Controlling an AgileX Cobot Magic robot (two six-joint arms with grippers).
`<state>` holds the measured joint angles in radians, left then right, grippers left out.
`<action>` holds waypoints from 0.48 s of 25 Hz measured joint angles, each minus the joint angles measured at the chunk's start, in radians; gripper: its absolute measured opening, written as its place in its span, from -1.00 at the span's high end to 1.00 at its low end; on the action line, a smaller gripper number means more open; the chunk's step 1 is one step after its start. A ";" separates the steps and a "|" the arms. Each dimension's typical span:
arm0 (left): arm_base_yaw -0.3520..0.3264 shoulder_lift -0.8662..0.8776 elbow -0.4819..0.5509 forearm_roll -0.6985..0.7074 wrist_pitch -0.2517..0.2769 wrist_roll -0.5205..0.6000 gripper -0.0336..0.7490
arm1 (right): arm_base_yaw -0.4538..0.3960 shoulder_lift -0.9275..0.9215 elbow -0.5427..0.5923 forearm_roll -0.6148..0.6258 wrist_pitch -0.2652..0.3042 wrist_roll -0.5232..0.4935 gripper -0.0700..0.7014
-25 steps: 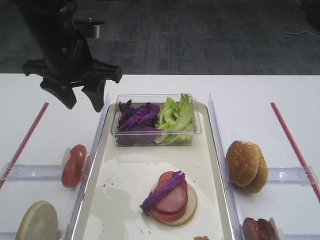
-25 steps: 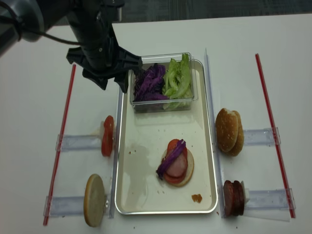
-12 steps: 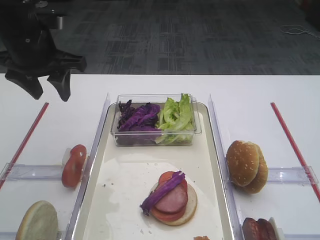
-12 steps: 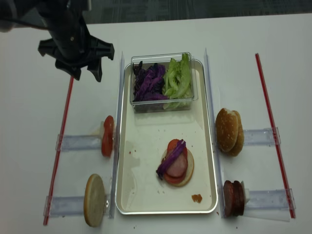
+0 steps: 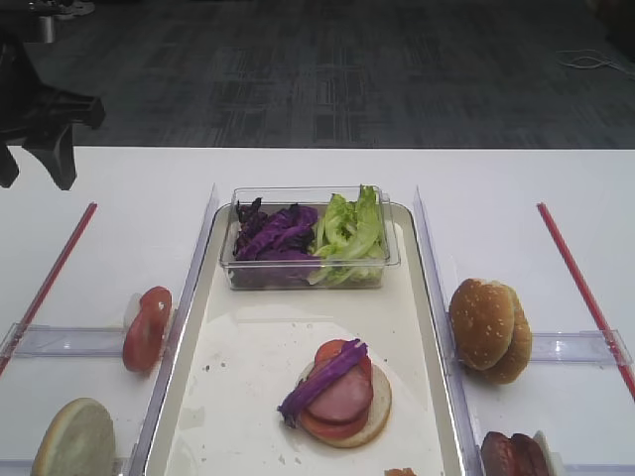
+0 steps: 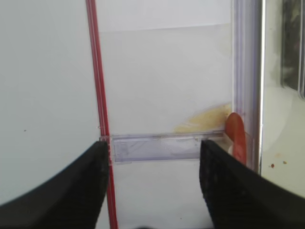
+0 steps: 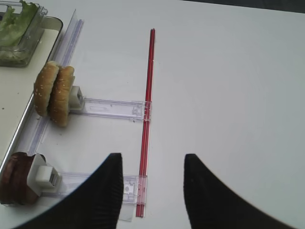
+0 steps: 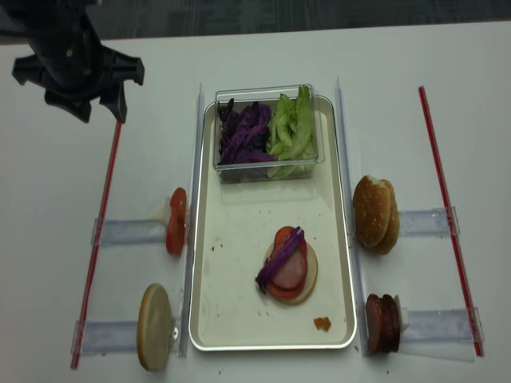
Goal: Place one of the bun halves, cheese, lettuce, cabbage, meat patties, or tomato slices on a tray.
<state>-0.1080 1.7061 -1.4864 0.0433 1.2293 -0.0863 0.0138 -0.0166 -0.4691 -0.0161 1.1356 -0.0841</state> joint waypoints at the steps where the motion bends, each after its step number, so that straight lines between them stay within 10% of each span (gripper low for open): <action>1: 0.004 -0.002 0.003 0.001 0.002 0.002 -0.11 | 0.000 0.000 0.000 0.000 0.000 0.000 -0.03; 12: 0.009 -0.042 0.009 0.002 0.002 0.010 -0.10 | 0.000 0.000 0.000 0.000 0.000 0.000 -0.03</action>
<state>-0.0995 1.6644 -1.4771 0.0457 1.2308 -0.0765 0.0138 -0.0166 -0.4691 -0.0161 1.1356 -0.0841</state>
